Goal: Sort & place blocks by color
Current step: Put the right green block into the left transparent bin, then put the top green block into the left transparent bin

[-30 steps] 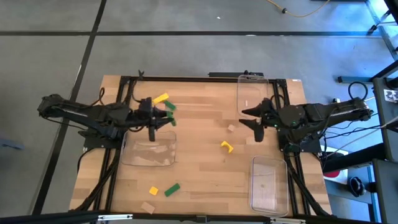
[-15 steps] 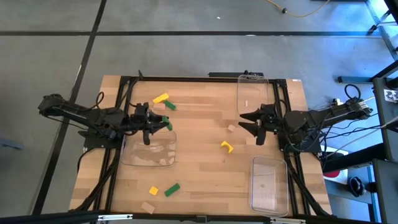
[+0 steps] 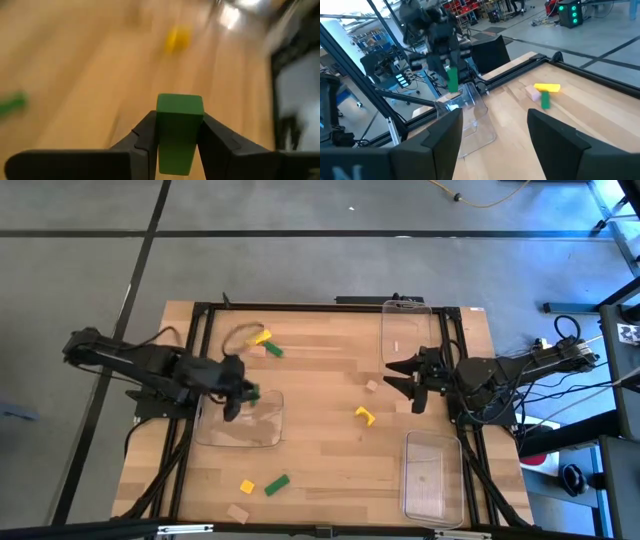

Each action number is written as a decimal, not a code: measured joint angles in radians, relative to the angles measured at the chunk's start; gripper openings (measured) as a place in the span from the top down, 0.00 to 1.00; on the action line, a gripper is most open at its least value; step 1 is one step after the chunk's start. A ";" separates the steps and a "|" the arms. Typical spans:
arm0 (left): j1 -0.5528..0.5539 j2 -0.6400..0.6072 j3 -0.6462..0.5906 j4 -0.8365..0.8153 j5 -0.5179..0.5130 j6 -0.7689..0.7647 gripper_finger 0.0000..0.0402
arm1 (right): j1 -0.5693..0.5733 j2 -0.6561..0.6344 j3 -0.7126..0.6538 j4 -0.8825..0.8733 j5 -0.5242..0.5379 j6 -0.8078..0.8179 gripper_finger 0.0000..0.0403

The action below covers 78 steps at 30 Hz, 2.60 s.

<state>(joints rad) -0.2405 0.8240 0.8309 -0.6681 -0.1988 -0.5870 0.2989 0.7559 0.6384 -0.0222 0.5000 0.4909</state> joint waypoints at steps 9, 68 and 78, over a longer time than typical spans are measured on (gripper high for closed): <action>-0.037 0.319 0.005 -0.294 0.226 0.083 0.77 | 0.000 0.003 0.000 -0.011 0.003 -0.002 0.44; 0.196 0.086 0.217 -0.029 -0.029 0.252 0.44 | 0.000 0.003 0.002 -0.022 0.004 0.001 0.44; 0.247 -0.169 -0.179 0.670 -0.021 0.300 0.44 | 0.000 0.003 0.002 -0.018 0.003 -0.081 0.44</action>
<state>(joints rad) 0.0064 0.6550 0.6517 0.0021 -0.2195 -0.2874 0.2985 0.7586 0.6399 -0.0402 0.5034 0.4095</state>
